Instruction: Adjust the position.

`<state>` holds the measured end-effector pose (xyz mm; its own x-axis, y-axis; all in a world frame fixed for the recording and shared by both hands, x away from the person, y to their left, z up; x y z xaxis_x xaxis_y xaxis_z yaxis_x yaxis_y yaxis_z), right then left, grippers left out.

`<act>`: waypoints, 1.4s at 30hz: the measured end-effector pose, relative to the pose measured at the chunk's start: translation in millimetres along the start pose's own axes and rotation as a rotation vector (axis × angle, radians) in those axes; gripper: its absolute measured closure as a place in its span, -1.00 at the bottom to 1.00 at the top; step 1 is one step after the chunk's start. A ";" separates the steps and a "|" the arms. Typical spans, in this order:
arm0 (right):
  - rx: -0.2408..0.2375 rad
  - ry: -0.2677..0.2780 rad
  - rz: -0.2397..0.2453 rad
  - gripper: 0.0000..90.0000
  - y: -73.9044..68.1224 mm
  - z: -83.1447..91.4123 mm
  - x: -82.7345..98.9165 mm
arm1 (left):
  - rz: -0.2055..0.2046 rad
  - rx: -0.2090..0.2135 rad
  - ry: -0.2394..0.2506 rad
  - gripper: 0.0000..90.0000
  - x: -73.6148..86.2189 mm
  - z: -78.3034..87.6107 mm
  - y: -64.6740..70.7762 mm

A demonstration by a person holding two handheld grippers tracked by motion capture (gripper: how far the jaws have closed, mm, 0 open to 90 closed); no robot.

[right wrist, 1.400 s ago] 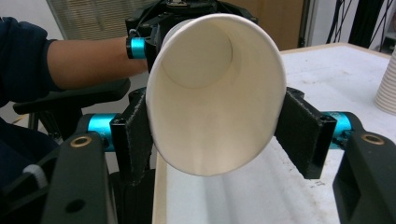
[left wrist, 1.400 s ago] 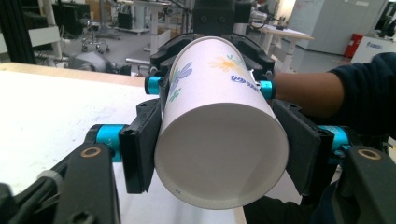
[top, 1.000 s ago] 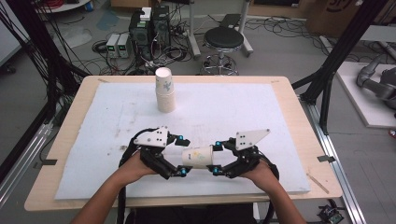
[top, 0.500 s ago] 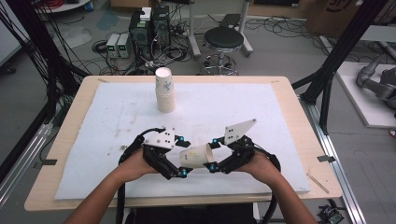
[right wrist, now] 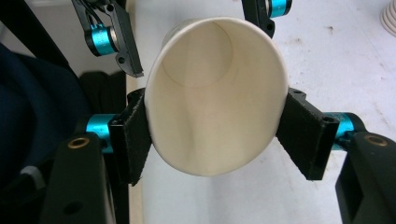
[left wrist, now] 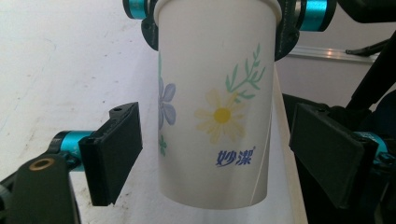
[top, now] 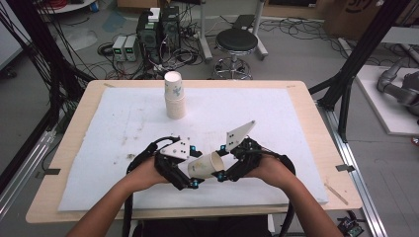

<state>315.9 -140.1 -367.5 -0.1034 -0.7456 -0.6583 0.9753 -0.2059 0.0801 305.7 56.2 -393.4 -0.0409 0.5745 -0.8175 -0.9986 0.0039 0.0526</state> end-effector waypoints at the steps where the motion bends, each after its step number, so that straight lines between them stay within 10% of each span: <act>1: 0.005 -0.014 0.006 -0.29 -0.3 -0.6 -1.2 | 0.000 0.000 -0.003 -0.61 0.2 -0.9 -0.2; 42: 0.013 -0.223 0.118 -0.28 -5.8 -19.6 -19.9 | 0.000 0.030 -0.148 -0.22 0.0 -21.3 -5.5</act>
<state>316.2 -111.7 -369.6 -0.0311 -0.8859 -0.4628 0.9806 -0.1167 0.1573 310.5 38.8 -405.9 -0.0328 0.6886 -0.7244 -0.9971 0.0272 0.0710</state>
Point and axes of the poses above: each handheld gripper's, and its own axes: z roughly backward along the jaws, x roughly out of its underside, y roughly to its right, the point moved 3 cm from there along -z, roughly forward along the jaws, and after that the axes turned 8 degrees about x, right-handed, at the moved point
